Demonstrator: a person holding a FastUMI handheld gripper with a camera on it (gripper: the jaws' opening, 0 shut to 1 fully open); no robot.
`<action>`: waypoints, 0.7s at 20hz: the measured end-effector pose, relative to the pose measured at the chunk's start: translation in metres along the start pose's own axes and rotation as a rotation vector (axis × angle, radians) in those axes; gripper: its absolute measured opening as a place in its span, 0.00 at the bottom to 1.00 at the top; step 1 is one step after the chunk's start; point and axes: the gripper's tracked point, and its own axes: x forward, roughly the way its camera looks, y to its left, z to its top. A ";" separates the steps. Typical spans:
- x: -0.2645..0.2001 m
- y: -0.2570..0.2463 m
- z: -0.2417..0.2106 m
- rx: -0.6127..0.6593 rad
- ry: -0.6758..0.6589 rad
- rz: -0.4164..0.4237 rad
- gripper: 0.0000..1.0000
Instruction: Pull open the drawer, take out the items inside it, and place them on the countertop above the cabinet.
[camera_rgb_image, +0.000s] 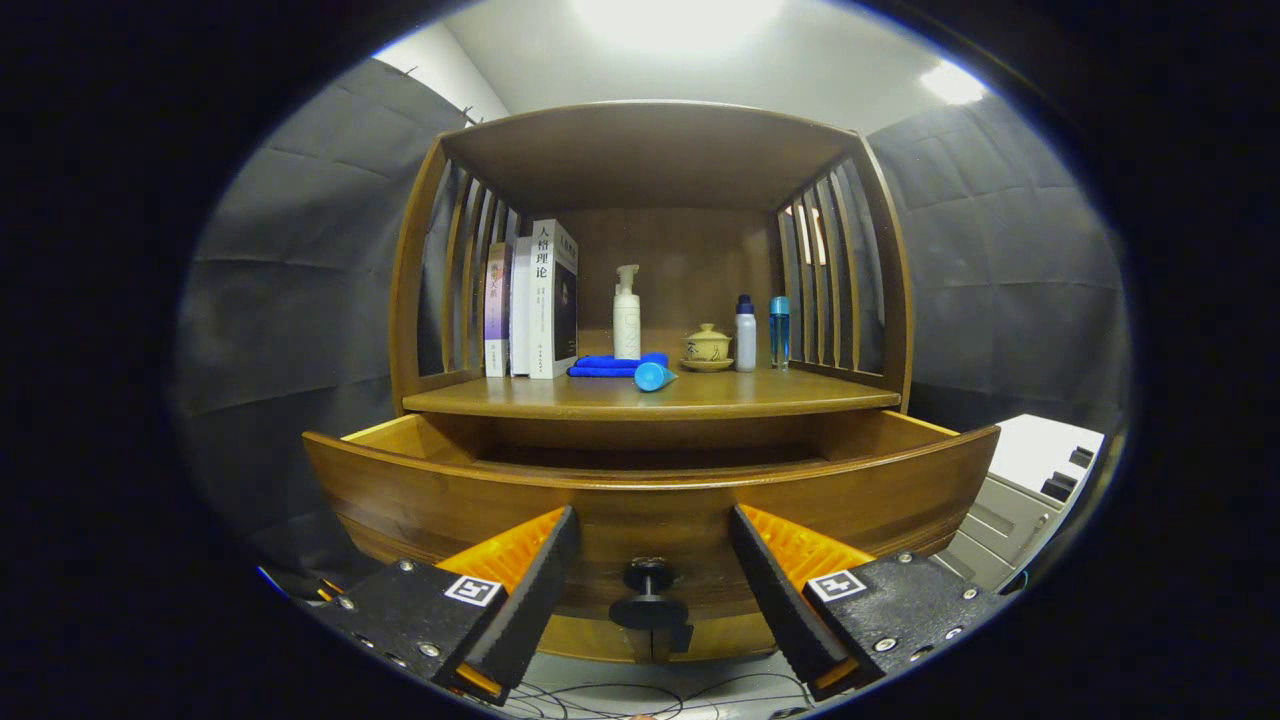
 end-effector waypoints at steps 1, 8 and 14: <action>0.005 0.000 -0.002 -0.023 0.003 -0.003 0.96; 0.035 0.001 0.001 -0.047 0.021 -0.005 0.96; 0.072 -0.001 0.003 -0.023 0.044 0.003 0.96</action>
